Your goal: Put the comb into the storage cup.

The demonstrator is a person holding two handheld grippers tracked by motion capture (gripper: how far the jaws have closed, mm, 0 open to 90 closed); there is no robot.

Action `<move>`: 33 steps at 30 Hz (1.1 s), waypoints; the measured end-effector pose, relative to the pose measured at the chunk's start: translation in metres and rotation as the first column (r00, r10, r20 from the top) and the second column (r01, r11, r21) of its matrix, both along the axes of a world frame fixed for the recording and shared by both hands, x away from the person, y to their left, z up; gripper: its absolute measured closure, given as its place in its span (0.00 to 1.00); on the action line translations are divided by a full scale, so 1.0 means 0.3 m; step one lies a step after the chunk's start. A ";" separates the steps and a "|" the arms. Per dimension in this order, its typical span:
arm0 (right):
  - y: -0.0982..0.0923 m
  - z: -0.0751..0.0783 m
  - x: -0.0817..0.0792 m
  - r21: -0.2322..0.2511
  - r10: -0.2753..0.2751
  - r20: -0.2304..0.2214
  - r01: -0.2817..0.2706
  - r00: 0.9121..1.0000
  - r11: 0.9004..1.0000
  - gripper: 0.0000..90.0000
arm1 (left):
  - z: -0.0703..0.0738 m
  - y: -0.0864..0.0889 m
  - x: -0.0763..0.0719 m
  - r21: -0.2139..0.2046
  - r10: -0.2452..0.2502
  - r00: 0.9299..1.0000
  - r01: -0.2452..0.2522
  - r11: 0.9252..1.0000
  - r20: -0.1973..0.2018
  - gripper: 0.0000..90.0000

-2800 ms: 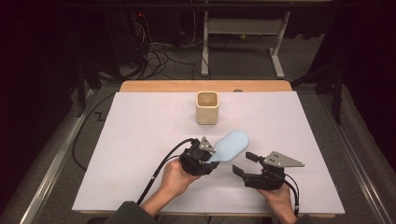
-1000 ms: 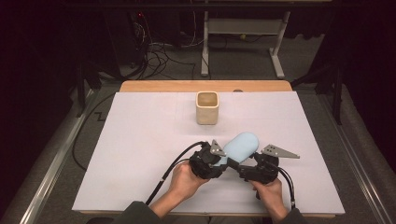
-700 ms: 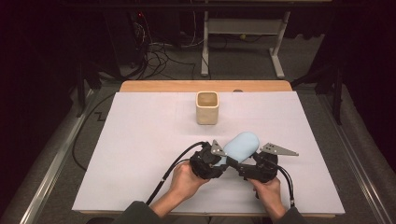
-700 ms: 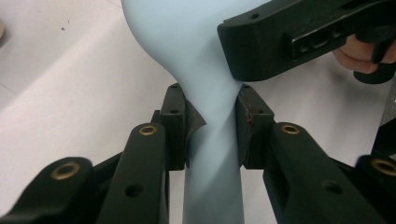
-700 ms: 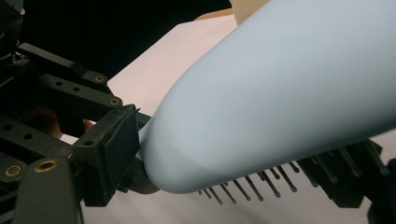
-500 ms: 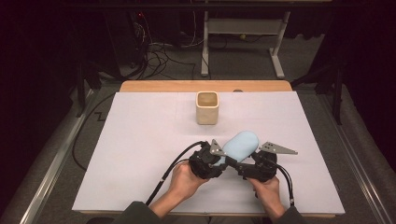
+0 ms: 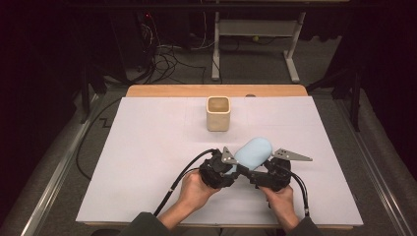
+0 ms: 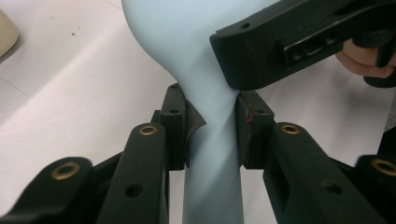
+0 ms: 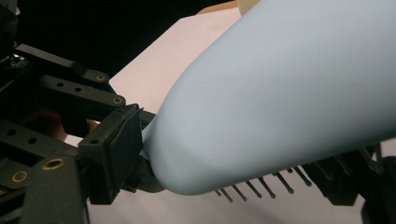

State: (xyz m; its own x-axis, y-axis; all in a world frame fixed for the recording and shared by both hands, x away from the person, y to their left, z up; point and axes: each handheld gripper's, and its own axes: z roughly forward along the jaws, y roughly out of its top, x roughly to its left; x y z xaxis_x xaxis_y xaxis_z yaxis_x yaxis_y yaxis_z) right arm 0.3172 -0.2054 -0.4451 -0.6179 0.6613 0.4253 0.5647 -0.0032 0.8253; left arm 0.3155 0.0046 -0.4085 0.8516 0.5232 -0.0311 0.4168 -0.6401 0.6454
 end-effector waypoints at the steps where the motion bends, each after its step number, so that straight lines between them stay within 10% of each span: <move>1: -0.002 0.001 0.001 0.002 0.004 -0.003 -0.004 1.000 1.000 0.27 | 0.000 0.000 0.000 0.000 0.001 1.000 -0.001 1.000 0.000 0.77; 33: 0.006 0.066 0.042 0.108 0.119 -0.036 -0.115 0.992 0.987 0.60 | 0.021 0.030 0.006 0.011 0.016 1.000 -0.016 1.000 0.012 0.77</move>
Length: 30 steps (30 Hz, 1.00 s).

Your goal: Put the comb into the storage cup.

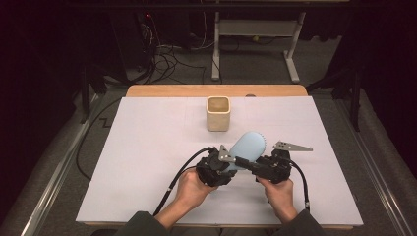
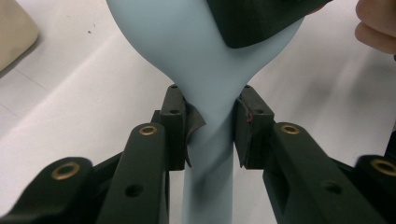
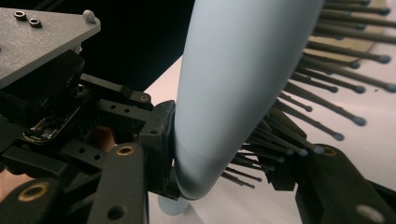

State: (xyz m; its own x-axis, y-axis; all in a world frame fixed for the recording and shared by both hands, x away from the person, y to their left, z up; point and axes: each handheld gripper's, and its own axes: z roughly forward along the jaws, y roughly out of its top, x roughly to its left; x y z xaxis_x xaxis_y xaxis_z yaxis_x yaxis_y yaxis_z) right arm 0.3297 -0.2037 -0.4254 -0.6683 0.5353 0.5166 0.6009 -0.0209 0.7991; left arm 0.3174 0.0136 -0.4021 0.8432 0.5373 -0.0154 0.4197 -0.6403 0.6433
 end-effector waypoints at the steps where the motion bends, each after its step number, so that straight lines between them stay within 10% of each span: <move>1: 0.002 0.003 0.002 0.000 0.005 -0.003 -0.005 1.000 1.000 0.60 | 0.002 0.002 -0.001 -0.003 0.001 1.000 -0.001 1.000 0.001 0.77; 14: 0.012 0.040 0.006 -0.006 0.036 -0.006 -0.036 0.999 0.999 0.64 | 0.016 0.024 -0.003 -0.046 -0.007 1.000 0.008 0.999 0.005 0.75; 30: -0.006 0.059 0.018 -0.071 0.028 -0.006 -0.029 1.000 0.997 0.65 | 0.019 0.128 -0.004 -0.166 0.046 0.999 -0.045 0.985 -0.002 0.45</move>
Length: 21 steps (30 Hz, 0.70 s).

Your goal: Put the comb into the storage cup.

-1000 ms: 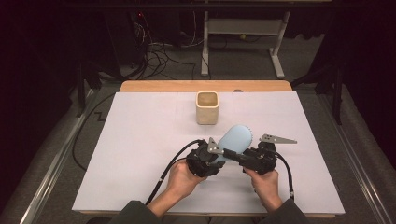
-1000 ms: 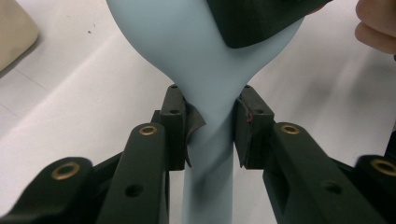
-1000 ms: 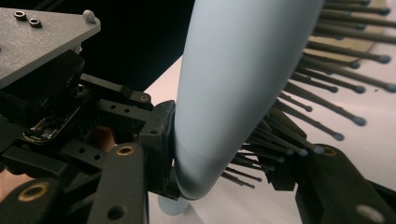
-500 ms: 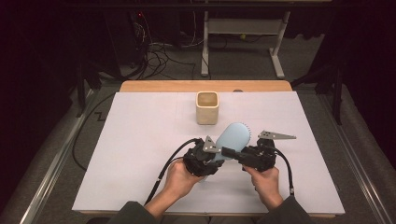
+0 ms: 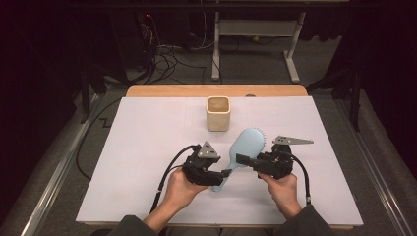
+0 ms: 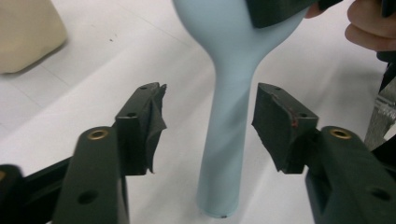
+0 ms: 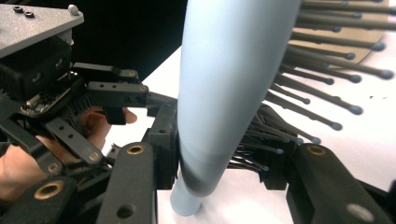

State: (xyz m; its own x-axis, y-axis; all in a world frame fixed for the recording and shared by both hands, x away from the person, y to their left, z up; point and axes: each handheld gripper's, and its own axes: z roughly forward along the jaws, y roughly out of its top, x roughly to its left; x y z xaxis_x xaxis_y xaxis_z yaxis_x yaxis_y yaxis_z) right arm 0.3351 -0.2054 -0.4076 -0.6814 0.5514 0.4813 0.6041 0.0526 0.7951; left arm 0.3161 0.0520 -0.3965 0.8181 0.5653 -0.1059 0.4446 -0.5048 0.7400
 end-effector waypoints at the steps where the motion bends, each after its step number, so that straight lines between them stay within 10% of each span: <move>1: -0.002 0.003 0.000 -0.004 -0.002 0.000 0.002 1.000 1.000 0.65 | 0.000 0.008 -0.001 -0.009 0.008 1.000 -0.008 1.000 0.005 0.44; 21: -0.023 0.037 0.012 -0.048 -0.011 -0.006 0.011 1.000 0.999 0.65 | -0.010 0.156 -0.011 -0.071 0.116 0.989 -0.110 0.991 0.089 0.38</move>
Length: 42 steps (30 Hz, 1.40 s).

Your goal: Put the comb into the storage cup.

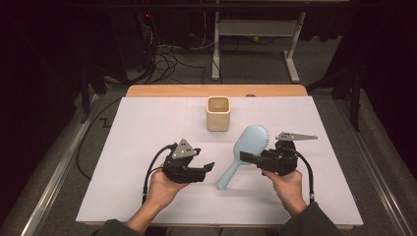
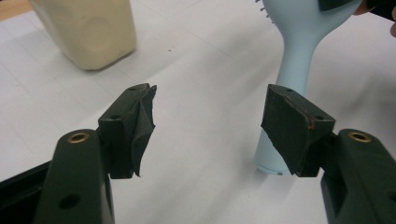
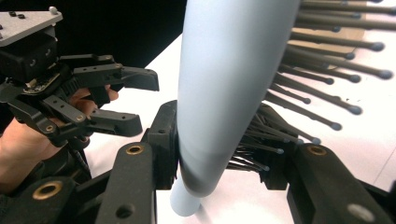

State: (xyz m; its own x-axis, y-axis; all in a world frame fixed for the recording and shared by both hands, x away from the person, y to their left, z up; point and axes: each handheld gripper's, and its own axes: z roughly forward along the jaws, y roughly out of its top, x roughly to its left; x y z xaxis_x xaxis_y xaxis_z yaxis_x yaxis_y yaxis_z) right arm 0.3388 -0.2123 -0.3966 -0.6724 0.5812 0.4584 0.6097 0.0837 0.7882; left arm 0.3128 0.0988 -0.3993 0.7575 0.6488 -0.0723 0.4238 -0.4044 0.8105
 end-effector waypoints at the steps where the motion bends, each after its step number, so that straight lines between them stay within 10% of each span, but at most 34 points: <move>1: 0.000 0.001 0.001 -0.003 0.001 0.003 -0.001 1.000 1.000 0.65 | 0.000 0.007 -0.001 -0.002 0.003 1.000 -0.003 1.000 0.004 0.38; 42: -0.025 0.051 0.018 -0.052 -0.014 0.002 0.014 1.000 0.999 0.64 | -0.040 0.268 -0.046 -0.079 0.141 0.988 -0.136 0.988 0.064 0.40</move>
